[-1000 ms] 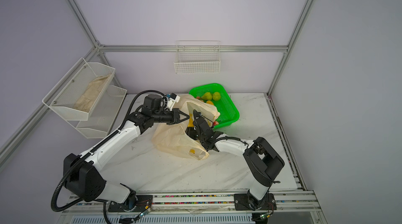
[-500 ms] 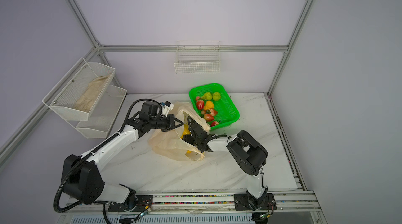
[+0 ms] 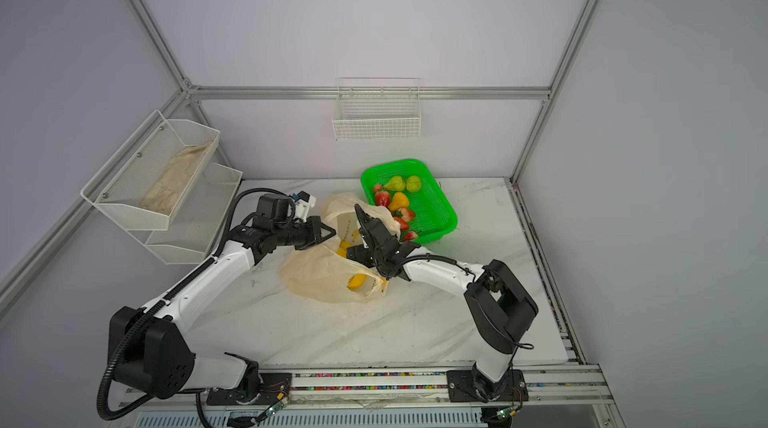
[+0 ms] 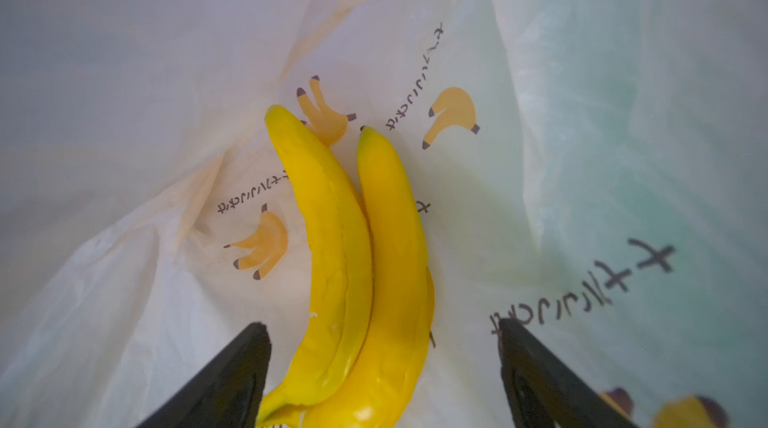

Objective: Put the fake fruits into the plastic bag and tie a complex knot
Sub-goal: 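Open the right gripper to release the bananas inside the bag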

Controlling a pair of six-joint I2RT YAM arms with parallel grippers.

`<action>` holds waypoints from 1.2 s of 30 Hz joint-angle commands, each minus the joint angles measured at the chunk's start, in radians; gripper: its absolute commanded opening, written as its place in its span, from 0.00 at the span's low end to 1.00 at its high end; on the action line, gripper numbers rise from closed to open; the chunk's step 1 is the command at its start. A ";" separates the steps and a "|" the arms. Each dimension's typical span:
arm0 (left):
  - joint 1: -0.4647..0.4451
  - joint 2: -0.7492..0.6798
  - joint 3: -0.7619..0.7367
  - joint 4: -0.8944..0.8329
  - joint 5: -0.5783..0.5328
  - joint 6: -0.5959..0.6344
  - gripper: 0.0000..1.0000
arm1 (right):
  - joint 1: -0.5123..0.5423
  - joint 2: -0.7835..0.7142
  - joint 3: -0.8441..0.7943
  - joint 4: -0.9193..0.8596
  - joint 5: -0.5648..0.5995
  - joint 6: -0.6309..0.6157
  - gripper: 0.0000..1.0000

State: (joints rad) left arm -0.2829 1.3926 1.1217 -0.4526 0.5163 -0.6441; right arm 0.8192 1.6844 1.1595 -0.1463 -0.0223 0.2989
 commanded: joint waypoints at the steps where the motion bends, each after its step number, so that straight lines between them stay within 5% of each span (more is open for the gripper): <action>1: 0.012 -0.011 -0.033 -0.015 -0.060 0.056 0.00 | 0.005 -0.072 0.009 -0.142 0.036 -0.132 0.86; 7: 0.014 0.005 -0.022 -0.029 -0.054 0.120 0.00 | 0.005 -0.125 -0.003 -0.203 0.141 -0.390 0.81; 14: 0.004 0.003 -0.005 -0.049 -0.019 0.204 0.00 | 0.006 -0.128 -0.017 -0.033 -0.179 -0.561 0.80; 19: 0.004 0.010 0.009 -0.069 -0.034 0.208 0.00 | 0.009 -0.142 -0.011 -0.130 -0.283 -0.714 0.77; 31: 0.028 0.012 0.049 -0.114 -0.067 0.214 0.00 | 0.009 -0.316 -0.077 -0.356 0.129 -0.815 0.82; 36: 0.028 -0.003 0.061 -0.123 -0.099 0.228 0.00 | 0.009 -0.211 -0.047 -0.424 0.036 -0.872 0.81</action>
State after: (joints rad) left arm -0.2710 1.4006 1.1229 -0.5648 0.4755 -0.4397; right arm 0.8238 1.4479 1.0878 -0.4919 0.0406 -0.5056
